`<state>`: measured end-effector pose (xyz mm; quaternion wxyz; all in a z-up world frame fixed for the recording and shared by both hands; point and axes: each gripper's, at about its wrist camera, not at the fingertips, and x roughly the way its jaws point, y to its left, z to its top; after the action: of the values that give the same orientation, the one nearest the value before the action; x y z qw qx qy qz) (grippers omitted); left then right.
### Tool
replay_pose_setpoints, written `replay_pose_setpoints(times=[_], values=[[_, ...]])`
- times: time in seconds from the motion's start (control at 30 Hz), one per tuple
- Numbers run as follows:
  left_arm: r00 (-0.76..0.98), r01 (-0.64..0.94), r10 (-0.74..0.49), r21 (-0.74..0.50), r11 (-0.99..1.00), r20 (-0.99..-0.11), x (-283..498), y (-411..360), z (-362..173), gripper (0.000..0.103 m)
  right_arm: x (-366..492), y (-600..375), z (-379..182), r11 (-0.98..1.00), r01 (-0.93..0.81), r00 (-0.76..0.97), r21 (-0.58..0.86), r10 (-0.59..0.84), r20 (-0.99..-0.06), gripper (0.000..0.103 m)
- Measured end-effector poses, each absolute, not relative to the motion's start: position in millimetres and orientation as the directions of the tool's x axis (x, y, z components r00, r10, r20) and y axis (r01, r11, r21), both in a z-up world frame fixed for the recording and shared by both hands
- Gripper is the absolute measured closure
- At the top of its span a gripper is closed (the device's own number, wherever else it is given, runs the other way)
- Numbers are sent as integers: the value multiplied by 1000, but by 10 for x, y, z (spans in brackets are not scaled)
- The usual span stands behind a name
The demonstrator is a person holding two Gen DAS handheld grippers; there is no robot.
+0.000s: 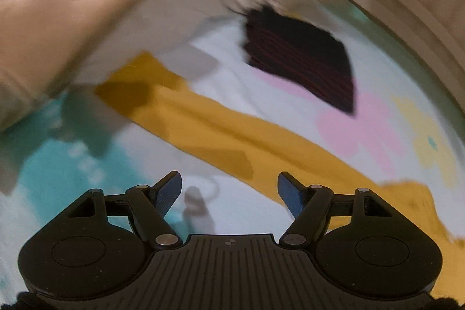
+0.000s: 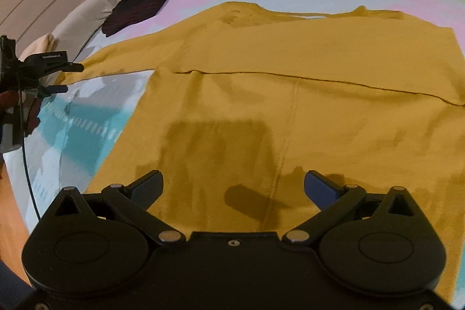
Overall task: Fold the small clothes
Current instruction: 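Move the left gripper to the other sleeve cuff and close on it, then lift the held sleeve across the sweater body and open the left gripper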
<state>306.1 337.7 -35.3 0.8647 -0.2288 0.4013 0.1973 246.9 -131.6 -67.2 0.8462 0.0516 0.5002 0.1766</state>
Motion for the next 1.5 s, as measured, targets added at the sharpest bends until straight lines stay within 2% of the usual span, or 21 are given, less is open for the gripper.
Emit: replay_pose_setpoints(times=[0.2,0.27,0.4,0.47,0.57,0.6,0.63,0.67,0.7,0.77,0.93,1.17,1.33,1.5], values=[[590,-620,215,-266,738,-778,3063,3900,-505,31,2476,-1198,-612,915,-273,448,296,393,-803,0],[629,-604,200,-310,734,-751,3067,3993,-524,24,2479,-1166,-601,911,-284,450,300,403,-797,0],[648,-605,193,-343,719,-737,3214,4105,-533,21,2495,-1148,-620,900,-290,438,326,428,-791,0],[663,-601,195,-359,714,-723,3262,4121,-555,17,2500,-1157,-643,898,-287,430,335,433,-792,0],[678,-590,190,-371,717,-710,3291,4130,-560,18,2506,-1192,-671,900,-272,424,340,429,-797,0],[677,-594,194,-372,713,-709,3295,4132,-557,20,2507,-1208,-676,901,-266,425,344,429,-797,0],[675,-604,203,-374,704,-710,3297,4135,-555,37,2505,-1231,-674,900,-262,425,348,432,-796,0],[666,-619,209,-374,691,-716,3301,4141,-551,69,2505,-1248,-671,900,-257,427,351,432,-795,0],[655,-627,199,-377,681,-729,3306,4157,-556,83,2506,-1263,-666,901,-253,431,353,431,-793,0],[668,-614,144,-431,662,-730,3298,4174,-561,96,2509,-1299,-648,901,-245,438,358,433,-788,0],[712,-570,197,-392,722,-674,3277,3887,-234,96,2499,-1324,-566,904,-264,462,335,424,-779,0],[785,-421,131,-366,830,-606,3346,3116,467,96,2487,-1421,-416,901,-259,502,349,434,-748,0],[827,-247,37,-303,920,-560,3418,2213,883,96,2460,-1547,-295,896,-239,537,373,442,-718,0],[832,-48,-107,-261,964,-545,3485,1225,1038,96,2457,-1763,-211,893,-200,568,403,441,-695,0]])
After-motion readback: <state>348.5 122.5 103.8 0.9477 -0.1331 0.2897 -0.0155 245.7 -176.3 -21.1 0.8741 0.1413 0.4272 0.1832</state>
